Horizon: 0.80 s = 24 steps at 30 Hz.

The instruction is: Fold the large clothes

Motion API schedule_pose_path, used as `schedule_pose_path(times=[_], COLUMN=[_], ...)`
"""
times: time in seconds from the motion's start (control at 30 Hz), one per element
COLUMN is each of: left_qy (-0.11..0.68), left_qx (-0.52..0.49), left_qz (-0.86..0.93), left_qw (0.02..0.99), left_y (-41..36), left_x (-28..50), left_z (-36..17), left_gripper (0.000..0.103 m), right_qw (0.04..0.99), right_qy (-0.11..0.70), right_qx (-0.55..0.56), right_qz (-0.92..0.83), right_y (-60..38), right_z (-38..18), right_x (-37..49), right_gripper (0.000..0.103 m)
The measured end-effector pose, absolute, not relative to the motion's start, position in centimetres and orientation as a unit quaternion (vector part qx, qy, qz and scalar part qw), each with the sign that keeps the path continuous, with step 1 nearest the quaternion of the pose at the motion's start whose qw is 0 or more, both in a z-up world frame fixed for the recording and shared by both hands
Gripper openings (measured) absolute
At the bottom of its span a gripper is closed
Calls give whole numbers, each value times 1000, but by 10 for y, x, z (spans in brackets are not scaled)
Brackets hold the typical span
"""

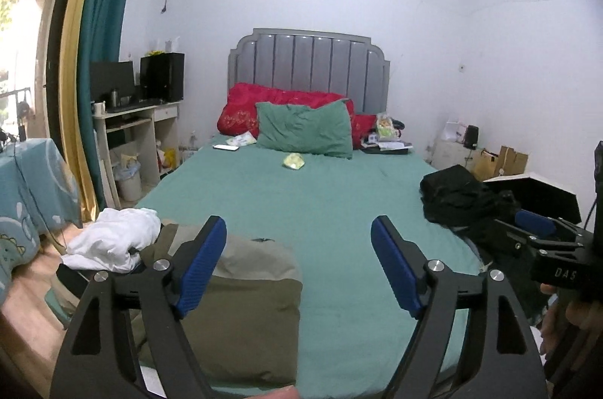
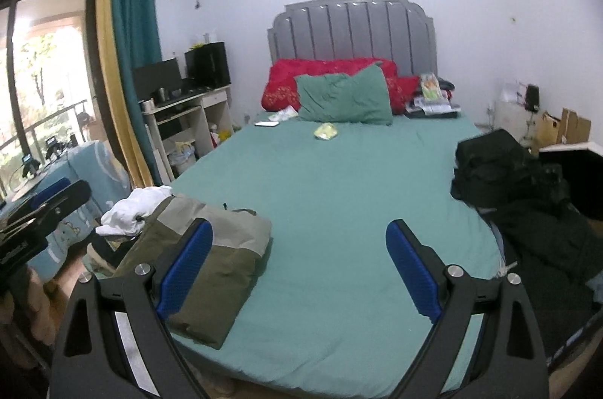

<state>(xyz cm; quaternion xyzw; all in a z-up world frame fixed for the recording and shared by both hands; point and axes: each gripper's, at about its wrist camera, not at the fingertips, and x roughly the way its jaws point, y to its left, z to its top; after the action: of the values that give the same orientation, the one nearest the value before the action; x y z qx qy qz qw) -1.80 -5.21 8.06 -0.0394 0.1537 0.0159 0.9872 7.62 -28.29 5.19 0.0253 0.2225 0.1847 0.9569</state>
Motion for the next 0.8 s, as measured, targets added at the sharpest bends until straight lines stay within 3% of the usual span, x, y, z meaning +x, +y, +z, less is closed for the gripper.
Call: schedule_pose_path(times=[0.8], left_qy=[185], left_qx=[-67], left_qz=[32], left_qw=[980], left_y=[-31], left_x=[0], left_z=[50], left_gripper=[82], right_qw=[947], right_qy=[261], right_qx=[-1], right_qz=[187], right_y=[-254], right_z=[16], right_x=[93], right_gripper=[97])
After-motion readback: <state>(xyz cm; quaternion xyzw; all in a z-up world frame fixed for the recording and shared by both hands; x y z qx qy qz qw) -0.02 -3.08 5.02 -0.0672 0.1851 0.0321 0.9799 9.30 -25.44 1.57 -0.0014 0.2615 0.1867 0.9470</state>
